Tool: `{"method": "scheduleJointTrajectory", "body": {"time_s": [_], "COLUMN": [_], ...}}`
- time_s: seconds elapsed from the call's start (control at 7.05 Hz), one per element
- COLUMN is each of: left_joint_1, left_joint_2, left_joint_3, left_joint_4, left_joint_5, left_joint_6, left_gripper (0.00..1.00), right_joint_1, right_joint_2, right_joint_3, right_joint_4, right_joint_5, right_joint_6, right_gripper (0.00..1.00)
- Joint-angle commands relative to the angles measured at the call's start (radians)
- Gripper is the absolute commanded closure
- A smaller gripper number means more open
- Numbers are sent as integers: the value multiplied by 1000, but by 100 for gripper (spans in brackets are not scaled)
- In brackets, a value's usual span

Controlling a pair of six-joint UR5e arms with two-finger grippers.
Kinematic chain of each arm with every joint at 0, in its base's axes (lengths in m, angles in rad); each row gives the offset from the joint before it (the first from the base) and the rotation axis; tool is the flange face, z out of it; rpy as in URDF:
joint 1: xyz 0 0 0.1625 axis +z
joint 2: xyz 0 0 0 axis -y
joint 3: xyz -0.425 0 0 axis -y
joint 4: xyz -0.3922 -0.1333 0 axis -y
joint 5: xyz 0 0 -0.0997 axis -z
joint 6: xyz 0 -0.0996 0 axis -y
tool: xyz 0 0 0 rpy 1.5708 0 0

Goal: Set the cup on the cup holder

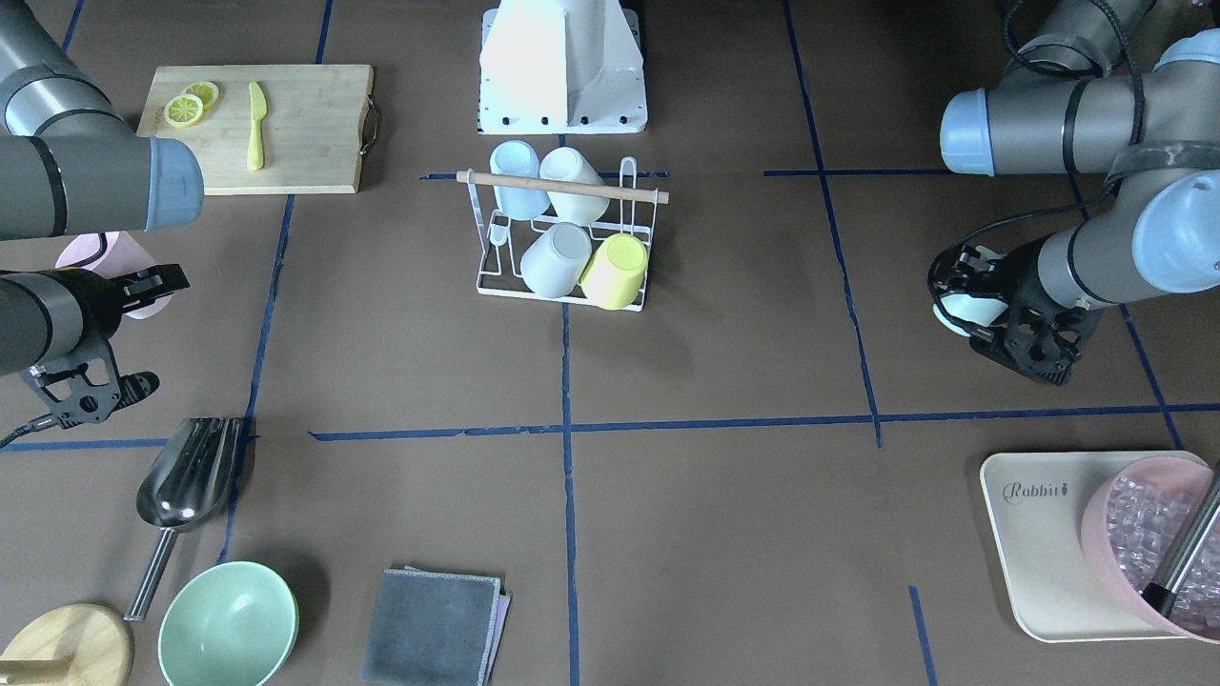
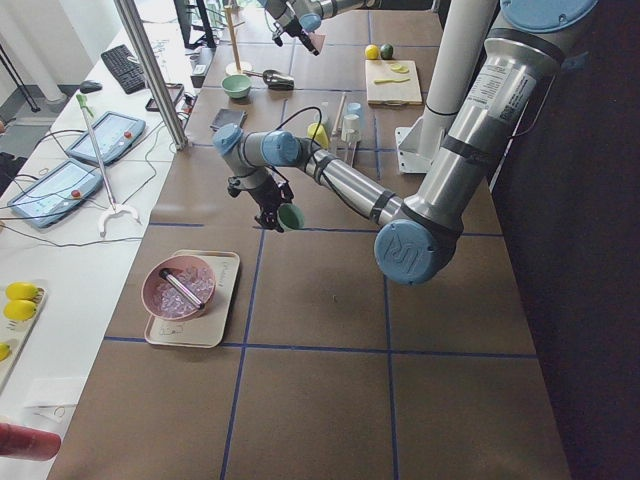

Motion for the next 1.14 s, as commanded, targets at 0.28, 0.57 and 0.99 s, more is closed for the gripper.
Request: {"method": "scheduleJointTrajectory", "body": {"time_s": [0.28,0.57,0.99], "left_joint_1": [9,79,196], "left_joint_2": [29,41,40], "left_joint_3": [-55,-34,-51], "left_joint_4": [-537,-944,-1291], "left_joint_5": [3,87,300], "left_joint_6": [-81,-283,-334], "left_gripper": [95,95,95], "right_joint_1": [9,-4,-13], "right_joint_2": [-26,-40,-40], "right_joint_3": [72,-10,-35], "right_joint_4": [368,738,1052], "right_joint_5": [47,53,53], "right_joint_6": [-10,-24,-27], "right_gripper": [98,98,99]}}
